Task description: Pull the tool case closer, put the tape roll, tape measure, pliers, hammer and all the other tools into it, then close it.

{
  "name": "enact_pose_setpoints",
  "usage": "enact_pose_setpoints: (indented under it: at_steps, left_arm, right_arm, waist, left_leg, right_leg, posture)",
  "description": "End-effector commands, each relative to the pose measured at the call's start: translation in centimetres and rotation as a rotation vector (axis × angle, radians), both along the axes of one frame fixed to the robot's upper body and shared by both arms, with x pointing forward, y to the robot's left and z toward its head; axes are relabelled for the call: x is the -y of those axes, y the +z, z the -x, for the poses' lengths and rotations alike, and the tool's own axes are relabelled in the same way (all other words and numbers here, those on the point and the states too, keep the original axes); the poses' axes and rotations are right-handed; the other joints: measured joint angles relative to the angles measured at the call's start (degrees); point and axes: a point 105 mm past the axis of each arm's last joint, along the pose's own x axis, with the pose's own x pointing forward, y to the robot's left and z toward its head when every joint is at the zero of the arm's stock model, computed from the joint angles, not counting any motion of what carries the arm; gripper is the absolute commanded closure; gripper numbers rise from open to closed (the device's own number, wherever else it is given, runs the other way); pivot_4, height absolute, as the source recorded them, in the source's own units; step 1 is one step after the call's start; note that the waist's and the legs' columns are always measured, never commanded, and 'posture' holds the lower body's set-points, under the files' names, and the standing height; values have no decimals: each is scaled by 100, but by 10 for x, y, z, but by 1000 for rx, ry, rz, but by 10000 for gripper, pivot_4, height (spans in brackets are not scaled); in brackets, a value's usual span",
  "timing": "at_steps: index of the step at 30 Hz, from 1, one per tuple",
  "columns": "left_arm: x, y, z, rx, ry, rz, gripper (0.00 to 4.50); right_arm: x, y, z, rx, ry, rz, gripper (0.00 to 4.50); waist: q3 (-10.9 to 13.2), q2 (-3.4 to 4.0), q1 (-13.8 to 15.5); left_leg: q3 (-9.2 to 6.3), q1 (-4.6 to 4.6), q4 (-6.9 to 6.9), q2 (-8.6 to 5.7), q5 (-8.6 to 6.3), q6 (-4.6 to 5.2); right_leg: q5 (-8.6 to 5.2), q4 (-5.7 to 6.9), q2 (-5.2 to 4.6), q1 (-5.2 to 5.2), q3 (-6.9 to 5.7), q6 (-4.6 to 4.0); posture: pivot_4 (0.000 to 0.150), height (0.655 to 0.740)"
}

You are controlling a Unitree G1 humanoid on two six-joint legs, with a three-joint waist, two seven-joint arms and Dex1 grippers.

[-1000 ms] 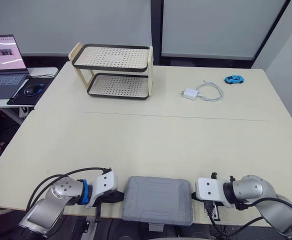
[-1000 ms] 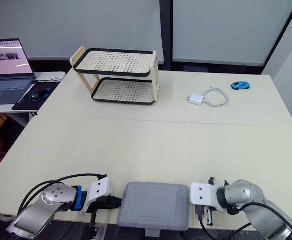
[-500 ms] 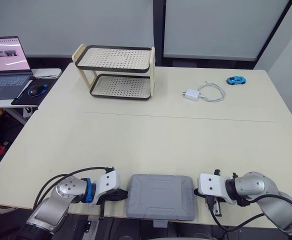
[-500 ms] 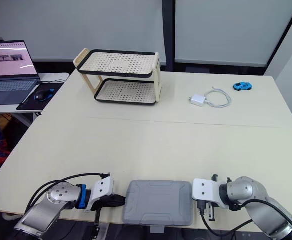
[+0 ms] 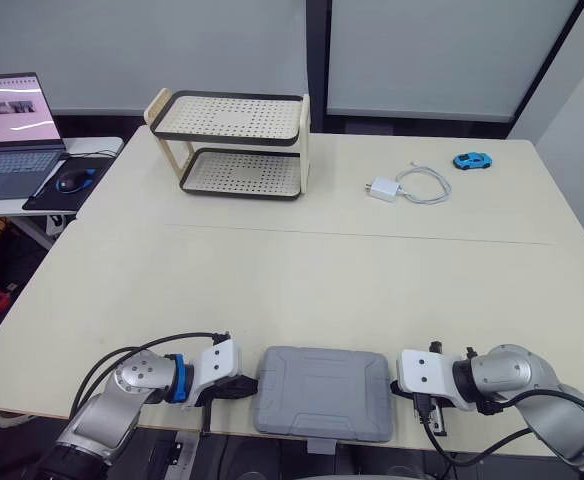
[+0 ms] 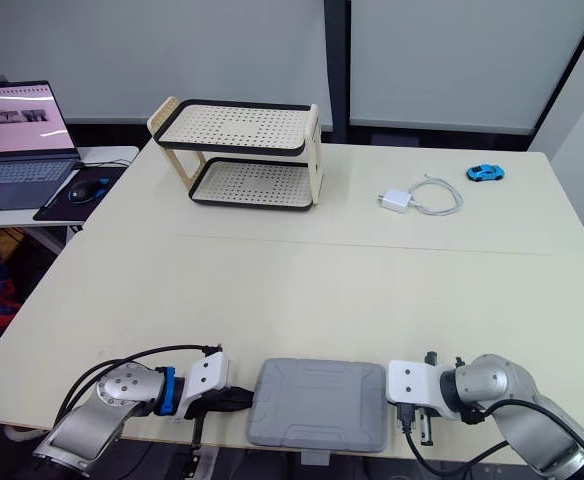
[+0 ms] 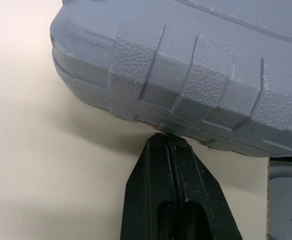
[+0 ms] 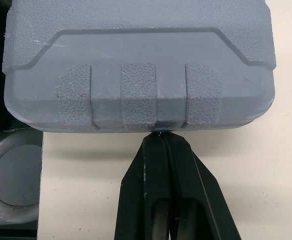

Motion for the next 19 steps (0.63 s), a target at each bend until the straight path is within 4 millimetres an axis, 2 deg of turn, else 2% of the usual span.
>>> enact_pose_setpoints:
  at_steps: [1, 4, 7, 11, 14, 19]
  left_arm:
    - [-4, -3, 1, -7, 17, -20, 45000]
    - [-26, 7, -1, 15, 47, -56, 45000]
    - [-61, 36, -10, 109, 86, -101, 45000]
    - [-88, 69, -23, 202, 151, -182, 45000]
    - [-99, 93, -29, 268, 175, -200, 45000]
    - [-101, 101, -35, 268, 244, -145, 45000]
  right_arm:
    - [3, 10, 0, 19, 1, -12, 44882]
    - [19, 20, -1, 31, -25, 2, 44882]
    - [38, 51, -6, 118, -37, -24, 44882]
    - [62, 85, -4, 157, -48, -51, 44882]
    - [84, 107, -1, 162, -41, -28, 44882]
    - [96, 117, 0, 153, -28, -12, 44882]
  waist:
    - [1, -1, 0]
    - [9, -15, -18]
    - [26, -44, -44]
    - [33, -52, -38]
    - [37, -58, -29]
    - [39, -62, -33]
  left_leg:
    - [0, 0, 0, 0, 0, 0]
    - [0, -2, 0, 1, 0, 0]
    - [-4, -4, -4, 8, 0, 0]
    - [-4, -4, -5, 14, 0, 1]
    - [6, -7, -4, 9, -1, 0]
    - [5, -6, -5, 11, -1, 0]
  right_leg:
    - [0, 0, 0, 0, 0, 0]
    - [2, 0, 0, -3, 0, -4]
    - [1, 3, 6, -11, -3, -9]
    - [-1, 5, 10, -11, -6, -14]
    - [0, -1, 1, -7, -1, -11]
    - [0, -2, 4, -8, -3, -12]
  posture:
    - [1500, 7350]
    - [1500, 7350]
    - [1500, 7350]
    - [1500, 7350]
    - [1500, 7350]
    - [1500, 7350]
